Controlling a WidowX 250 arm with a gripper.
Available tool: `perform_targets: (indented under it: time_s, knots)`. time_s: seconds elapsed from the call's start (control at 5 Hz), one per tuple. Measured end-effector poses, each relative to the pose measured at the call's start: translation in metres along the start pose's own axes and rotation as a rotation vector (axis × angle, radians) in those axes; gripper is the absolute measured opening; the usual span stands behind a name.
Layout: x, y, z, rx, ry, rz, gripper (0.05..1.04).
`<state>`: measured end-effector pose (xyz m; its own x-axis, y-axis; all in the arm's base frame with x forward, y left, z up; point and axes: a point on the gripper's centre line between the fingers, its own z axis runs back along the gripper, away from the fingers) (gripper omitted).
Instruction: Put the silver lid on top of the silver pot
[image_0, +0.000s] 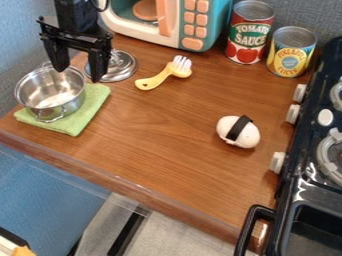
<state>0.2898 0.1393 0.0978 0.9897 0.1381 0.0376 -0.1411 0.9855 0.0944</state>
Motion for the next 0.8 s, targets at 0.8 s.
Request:
perform_targets:
  time_s: [0.8]
  knots:
    - [0.092,0.018,-0.025,-0.03,-0.035,0.026,1.0]
